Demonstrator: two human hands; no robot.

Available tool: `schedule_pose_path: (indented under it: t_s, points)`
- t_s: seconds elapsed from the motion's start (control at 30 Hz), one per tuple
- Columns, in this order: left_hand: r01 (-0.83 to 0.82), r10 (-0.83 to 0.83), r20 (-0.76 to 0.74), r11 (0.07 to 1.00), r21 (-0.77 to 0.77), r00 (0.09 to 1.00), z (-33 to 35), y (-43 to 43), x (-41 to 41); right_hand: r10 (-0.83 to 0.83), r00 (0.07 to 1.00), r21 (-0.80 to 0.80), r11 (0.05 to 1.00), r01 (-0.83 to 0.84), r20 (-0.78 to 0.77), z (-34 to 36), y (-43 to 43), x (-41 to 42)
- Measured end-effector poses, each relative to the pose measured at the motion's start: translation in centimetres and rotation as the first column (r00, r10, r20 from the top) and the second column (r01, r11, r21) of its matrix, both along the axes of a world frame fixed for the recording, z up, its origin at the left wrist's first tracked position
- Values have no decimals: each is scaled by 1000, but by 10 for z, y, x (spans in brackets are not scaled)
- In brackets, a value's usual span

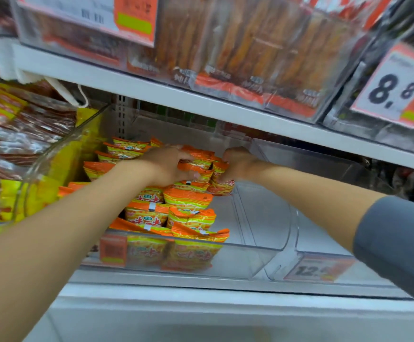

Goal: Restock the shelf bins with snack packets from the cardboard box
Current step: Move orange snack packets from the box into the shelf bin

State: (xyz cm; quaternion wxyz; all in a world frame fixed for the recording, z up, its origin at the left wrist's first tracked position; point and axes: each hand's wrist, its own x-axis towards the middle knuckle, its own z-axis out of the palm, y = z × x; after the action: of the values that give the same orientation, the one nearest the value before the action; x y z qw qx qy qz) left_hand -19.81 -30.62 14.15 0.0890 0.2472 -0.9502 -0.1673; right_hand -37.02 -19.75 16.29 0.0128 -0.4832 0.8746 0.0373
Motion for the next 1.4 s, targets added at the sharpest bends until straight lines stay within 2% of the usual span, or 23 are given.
schedule_pose_path:
  t_s: [0.03,0.13,0.2,0.3,0.4,0.6,0.67,0.77,0.9,0.97,1.03,1.07,1.13,1.2,1.23,1.33,1.37,1.4]
  points:
    - [-9,11,-41,999,47,999,4,6,8,-2,1000,-12,1000,2,5,2,3,3]
    - [-77,84,-156,996,50,984,9,26,34,51,999,-125,991,-51,0,9,18,20]
    - [-112,116,-247,993,29,962,14,46,48,80,992,-266,963,-52,97,11,39,38]
    - [-147,135,-316,989,-15,939,28,94,72,192,961,-501,863,-68,201,12,90,76]
    - [-159,154,-283,987,3,947,27,148,97,282,925,-643,764,-55,256,0,151,109]
    - [-135,160,-71,951,279,985,-38,245,144,241,828,-476,879,35,506,-81,276,139]
    - [-161,176,-3,907,389,984,-69,263,156,173,815,-377,924,60,553,-117,309,137]
    - [-200,197,57,857,475,979,-110,279,163,31,788,-229,963,141,614,-166,345,118]
    - [-230,210,100,805,547,973,-148,282,161,-100,801,-41,987,153,590,-212,358,100]
    - [-199,166,110,799,568,980,-158,284,153,-105,851,45,994,95,514,-228,356,102]
    - [-171,125,118,785,595,985,-162,290,144,-68,887,47,998,52,457,-237,355,107]
    - [-160,110,120,781,604,987,-163,294,141,-58,874,6,998,63,482,-237,353,111]
    - [-140,80,125,774,617,989,-164,300,136,-55,798,-97,985,141,600,-229,345,121]
    - [-99,23,124,754,649,992,-162,308,136,-67,677,-158,951,266,733,-209,334,132]
    - [-78,-11,128,737,671,992,-159,313,136,-74,582,-158,928,338,810,-197,329,138]
    - [-61,-11,93,680,731,996,-156,325,138,3,181,-84,891,446,984,-167,325,148]
    - [-81,33,78,658,748,996,-157,327,140,29,85,-64,893,445,996,-161,327,149]
    - [-111,85,74,639,761,994,-158,328,142,51,29,-59,898,435,998,-157,330,150]
